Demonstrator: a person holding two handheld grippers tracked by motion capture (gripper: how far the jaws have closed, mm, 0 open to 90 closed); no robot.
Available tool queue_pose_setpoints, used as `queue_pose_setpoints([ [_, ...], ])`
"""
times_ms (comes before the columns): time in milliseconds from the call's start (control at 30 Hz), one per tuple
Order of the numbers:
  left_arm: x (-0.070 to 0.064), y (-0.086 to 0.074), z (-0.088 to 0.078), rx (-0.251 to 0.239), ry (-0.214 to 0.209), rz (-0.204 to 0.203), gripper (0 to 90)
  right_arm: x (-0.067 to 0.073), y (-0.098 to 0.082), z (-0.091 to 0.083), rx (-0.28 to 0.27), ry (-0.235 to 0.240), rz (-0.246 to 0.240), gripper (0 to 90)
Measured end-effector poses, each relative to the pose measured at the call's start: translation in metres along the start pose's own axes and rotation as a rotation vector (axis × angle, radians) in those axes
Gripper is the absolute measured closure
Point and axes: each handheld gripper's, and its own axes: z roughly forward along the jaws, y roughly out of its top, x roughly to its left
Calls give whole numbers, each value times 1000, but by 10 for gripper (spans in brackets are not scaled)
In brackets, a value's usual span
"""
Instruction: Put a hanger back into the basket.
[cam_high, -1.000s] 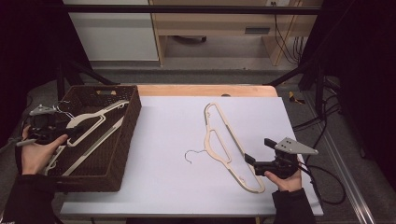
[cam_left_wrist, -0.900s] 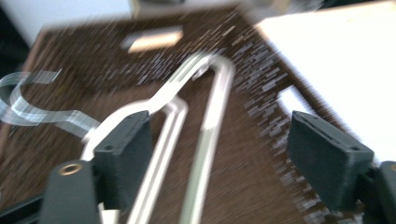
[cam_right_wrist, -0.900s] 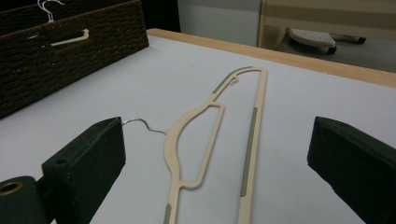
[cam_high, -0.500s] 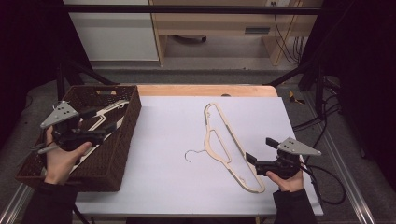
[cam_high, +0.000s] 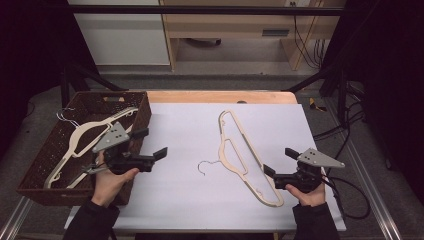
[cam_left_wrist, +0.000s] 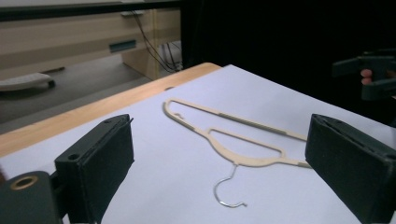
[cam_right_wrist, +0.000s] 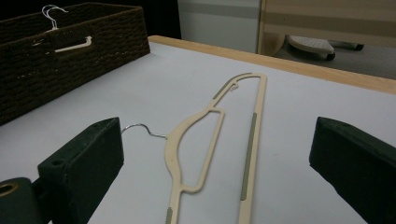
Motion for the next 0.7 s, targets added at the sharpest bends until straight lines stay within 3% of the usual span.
queue_pose_setpoints([
  [267, -22, -6, 41, 70, -61, 49, 81, 0, 0, 1, 5, 3, -1, 31],
  [700, -31, -26, 102, 200, -105, 77, 108, 2, -1, 1, -3, 10, -1, 34],
])
